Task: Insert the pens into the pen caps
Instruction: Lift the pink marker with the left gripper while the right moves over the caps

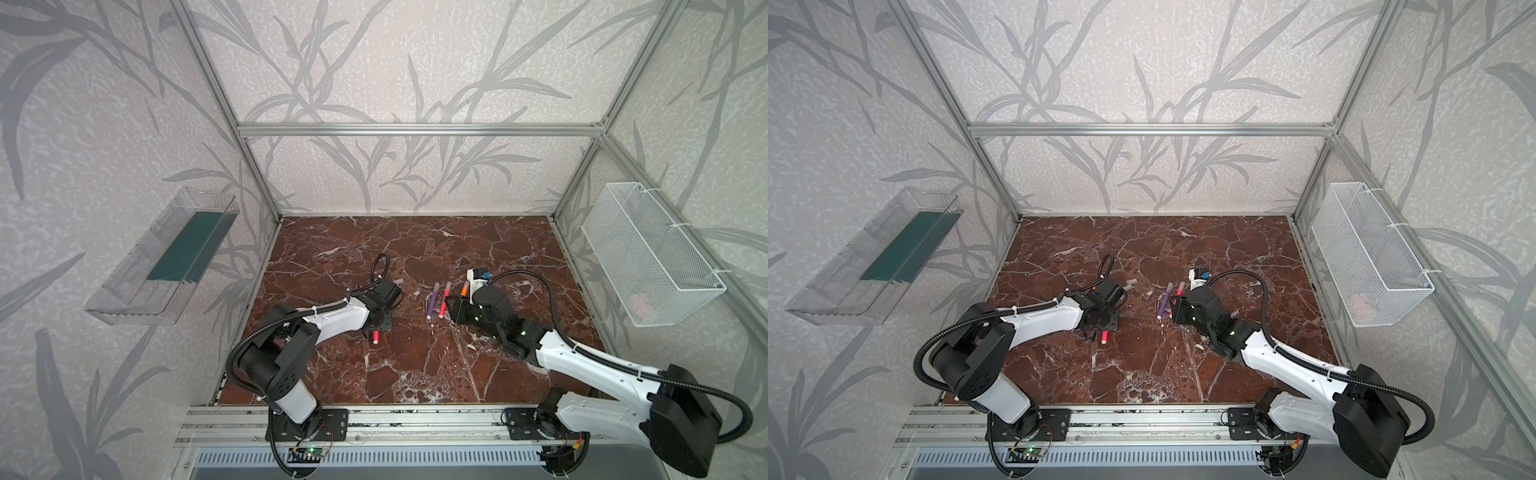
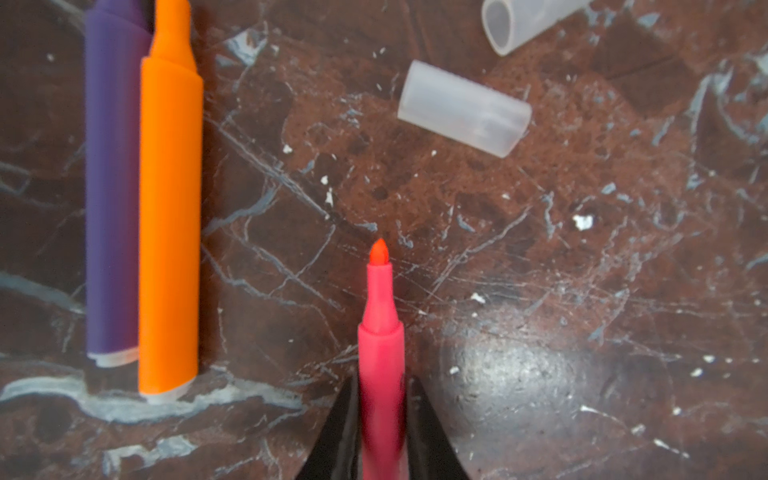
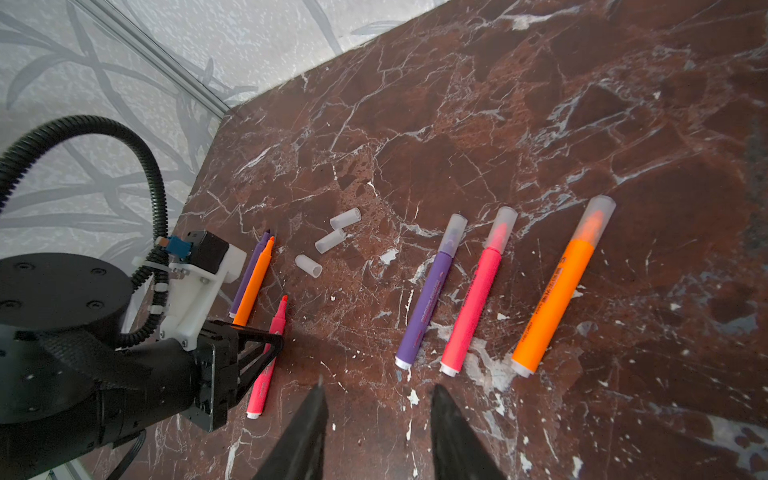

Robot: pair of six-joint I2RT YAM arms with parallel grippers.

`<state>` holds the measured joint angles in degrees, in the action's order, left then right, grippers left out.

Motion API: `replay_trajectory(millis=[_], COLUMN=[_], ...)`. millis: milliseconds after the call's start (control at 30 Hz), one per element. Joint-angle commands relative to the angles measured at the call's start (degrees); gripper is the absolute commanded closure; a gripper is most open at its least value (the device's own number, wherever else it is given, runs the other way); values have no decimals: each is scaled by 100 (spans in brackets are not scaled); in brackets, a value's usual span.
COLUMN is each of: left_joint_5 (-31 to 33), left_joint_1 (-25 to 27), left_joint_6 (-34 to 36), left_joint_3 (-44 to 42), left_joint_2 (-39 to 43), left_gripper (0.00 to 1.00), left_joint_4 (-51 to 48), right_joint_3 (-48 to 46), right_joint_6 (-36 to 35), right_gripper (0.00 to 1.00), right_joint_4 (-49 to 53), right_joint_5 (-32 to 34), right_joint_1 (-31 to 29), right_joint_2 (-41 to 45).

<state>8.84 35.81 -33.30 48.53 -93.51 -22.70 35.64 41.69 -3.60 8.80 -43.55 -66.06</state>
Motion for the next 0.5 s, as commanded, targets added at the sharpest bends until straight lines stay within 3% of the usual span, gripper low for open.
replay_trajectory(millis=[0,200,433,467], left_joint_5=[-24,-140,-113,-45], left_joint_1=[-26,-22,-50,-81], left_joint_6=[-50,-33,-74,-121], left_joint_3=[-118,-152,-143,-125], left_joint_2=[-26,-44,-58,-6], left_gripper=[72,73,100,100], left_joint_4=[-287,-270,-263,-316], right_joint_3=[196,222,437,480], right_joint_6=[-74,-67,-127,-211], right_gripper=[59,59,58,58], right_joint_4=[-42,-73,-228,-323], right_joint_5=[-45,-71,-176,-189], right_joint_1=[-31,-39,-57,-57], right_joint_2=[-64,-139,-602,-730])
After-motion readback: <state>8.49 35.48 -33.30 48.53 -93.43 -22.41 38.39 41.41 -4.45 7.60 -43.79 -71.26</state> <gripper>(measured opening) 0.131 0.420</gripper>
